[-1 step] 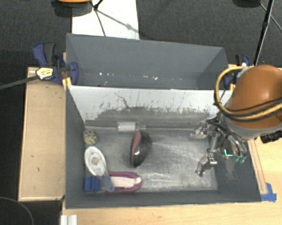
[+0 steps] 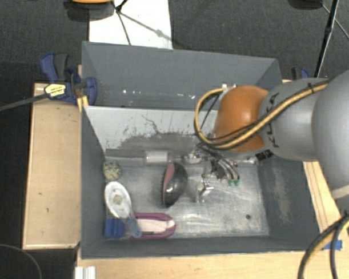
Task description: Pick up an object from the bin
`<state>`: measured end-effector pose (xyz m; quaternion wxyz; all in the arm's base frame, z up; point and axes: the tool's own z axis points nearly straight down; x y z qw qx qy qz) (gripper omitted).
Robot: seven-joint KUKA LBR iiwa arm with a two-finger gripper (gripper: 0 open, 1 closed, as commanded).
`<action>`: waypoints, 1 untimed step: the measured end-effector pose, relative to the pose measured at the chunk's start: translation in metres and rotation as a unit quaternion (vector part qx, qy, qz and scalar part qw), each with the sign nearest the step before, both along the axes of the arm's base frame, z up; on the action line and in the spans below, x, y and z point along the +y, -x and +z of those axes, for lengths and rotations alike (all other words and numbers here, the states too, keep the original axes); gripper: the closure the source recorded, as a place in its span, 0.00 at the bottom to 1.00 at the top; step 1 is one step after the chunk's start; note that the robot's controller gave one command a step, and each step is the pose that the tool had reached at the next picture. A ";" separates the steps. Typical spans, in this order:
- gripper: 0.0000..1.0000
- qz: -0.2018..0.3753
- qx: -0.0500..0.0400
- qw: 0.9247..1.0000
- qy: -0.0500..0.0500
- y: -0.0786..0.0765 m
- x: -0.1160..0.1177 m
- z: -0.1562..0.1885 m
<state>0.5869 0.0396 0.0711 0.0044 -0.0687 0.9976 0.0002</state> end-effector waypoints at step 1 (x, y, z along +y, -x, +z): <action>0.00 0.045 0.001 0.999 -0.002 0.009 0.108 0.031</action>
Offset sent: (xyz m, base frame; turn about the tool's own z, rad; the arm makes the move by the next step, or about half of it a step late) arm -0.0092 0.1019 0.0289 -0.0818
